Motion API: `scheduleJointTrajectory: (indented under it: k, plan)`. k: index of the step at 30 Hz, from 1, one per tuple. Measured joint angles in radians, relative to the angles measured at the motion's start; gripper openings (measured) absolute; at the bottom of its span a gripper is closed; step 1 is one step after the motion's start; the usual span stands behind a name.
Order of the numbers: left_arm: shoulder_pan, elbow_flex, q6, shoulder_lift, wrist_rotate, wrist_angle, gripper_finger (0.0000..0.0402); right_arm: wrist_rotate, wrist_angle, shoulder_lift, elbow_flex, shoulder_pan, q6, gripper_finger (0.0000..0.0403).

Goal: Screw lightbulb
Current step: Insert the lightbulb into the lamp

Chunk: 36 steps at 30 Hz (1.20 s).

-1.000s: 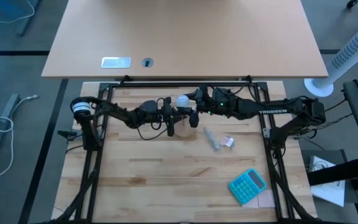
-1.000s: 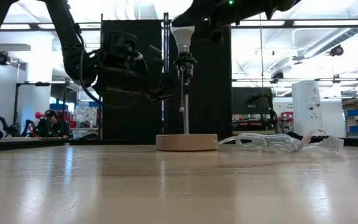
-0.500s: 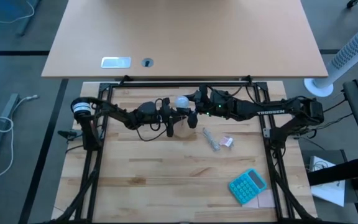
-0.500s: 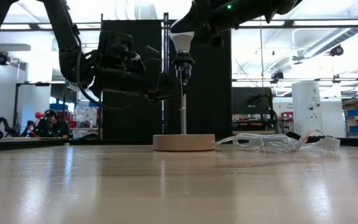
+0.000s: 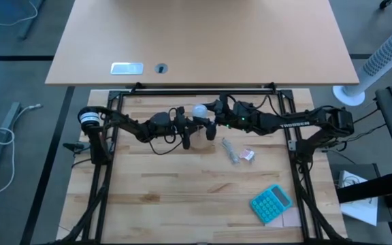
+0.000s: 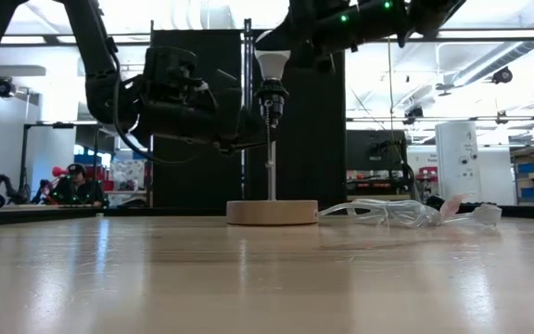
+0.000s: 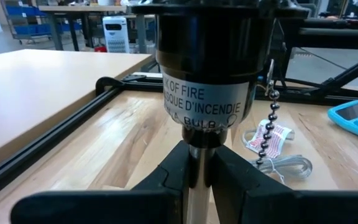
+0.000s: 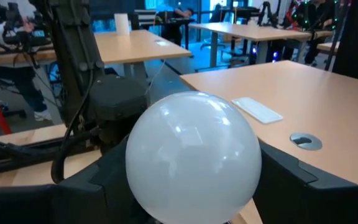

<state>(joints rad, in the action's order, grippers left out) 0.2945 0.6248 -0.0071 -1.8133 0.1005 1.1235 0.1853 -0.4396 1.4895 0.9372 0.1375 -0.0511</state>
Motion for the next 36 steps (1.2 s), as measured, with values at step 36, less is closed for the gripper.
scheduleJointTrajectory:
  k: [36]
  plan:
    - [-0.015, 0.075, 0.021, -0.003, -0.175, -0.075, 0.0037, 0.181, 0.012, 0.003, 0.002, 0.0, -0.019, 0.0242]
